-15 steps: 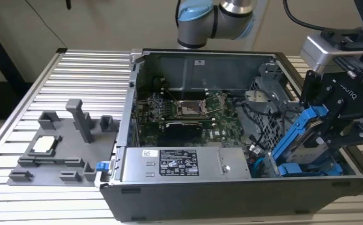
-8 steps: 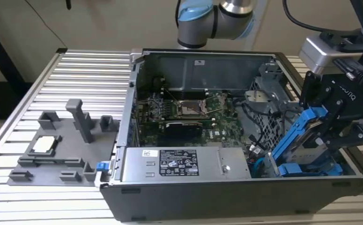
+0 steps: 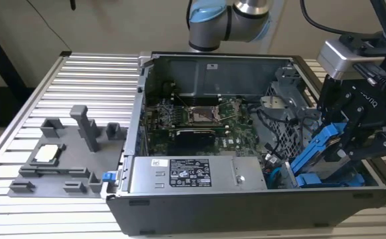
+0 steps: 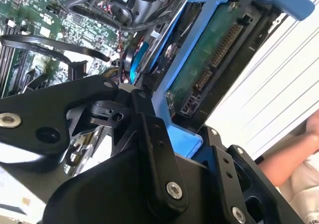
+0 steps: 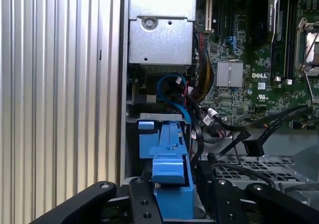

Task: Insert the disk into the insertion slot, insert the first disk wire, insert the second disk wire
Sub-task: 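Insert the disk into the insertion slot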

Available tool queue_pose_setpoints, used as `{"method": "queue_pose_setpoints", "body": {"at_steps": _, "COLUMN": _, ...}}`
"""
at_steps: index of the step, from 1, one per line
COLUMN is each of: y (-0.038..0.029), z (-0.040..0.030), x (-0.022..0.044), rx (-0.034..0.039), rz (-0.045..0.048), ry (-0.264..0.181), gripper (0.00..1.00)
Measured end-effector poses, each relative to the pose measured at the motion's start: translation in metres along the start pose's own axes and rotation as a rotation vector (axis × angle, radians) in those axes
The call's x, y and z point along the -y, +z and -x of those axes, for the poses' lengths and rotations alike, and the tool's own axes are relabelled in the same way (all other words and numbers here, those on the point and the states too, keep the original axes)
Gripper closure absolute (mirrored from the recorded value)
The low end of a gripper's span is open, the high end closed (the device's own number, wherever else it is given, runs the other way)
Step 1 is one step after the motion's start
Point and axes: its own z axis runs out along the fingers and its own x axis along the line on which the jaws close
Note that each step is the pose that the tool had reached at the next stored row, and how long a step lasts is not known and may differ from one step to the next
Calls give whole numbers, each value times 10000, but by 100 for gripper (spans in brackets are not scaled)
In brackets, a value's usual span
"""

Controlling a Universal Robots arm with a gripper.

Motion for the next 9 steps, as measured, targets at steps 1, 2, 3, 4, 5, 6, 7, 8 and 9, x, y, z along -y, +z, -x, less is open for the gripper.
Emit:
{"method": "queue_pose_setpoints", "body": {"at_steps": 1, "y": 1, "z": 0, "x": 0, "rx": -1, "rz": 0, "ry": 0, "gripper": 53}}
{"method": "queue_pose_setpoints", "body": {"at_steps": 2, "y": 3, "z": 0, "x": 0, "rx": 0, "rz": 0, "ry": 0, "gripper": 53}}
{"method": "queue_pose_setpoints", "body": {"at_steps": 3, "y": 4, "z": 0, "x": 0, "rx": 0, "rz": 0, "ry": 0, "gripper": 53}}
{"method": "queue_pose_setpoints", "body": {"at_steps": 4, "y": 5, "z": 0, "x": 0, "rx": -1, "rz": 0, "ry": 0, "gripper": 53}}
{"method": "queue_pose_setpoints", "body": {"at_steps": 5, "y": 7, "z": 0, "x": 0, "rx": -1, "rz": 0, "ry": -1, "gripper": 55}}
{"method": "queue_pose_setpoints", "body": {"at_steps": 6, "y": 8, "z": 0, "x": 0, "rx": 0, "rz": 0, "ry": 0, "gripper": 55}}
{"method": "queue_pose_setpoints", "body": {"at_steps": 7, "y": 10, "z": 0, "x": 0, "rx": 2, "rz": 1, "ry": -1, "gripper": 62}}
{"method": "queue_pose_setpoints", "body": {"at_steps": 8, "y": 11, "z": 0, "x": 0, "rx": 1, "rz": 1, "ry": 0, "gripper": 62}}
{"method": "queue_pose_setpoints", "body": {"at_steps": 9, "y": 12, "z": 0, "x": 0, "rx": -1, "rz": 0, "ry": 0, "gripper": 68}}
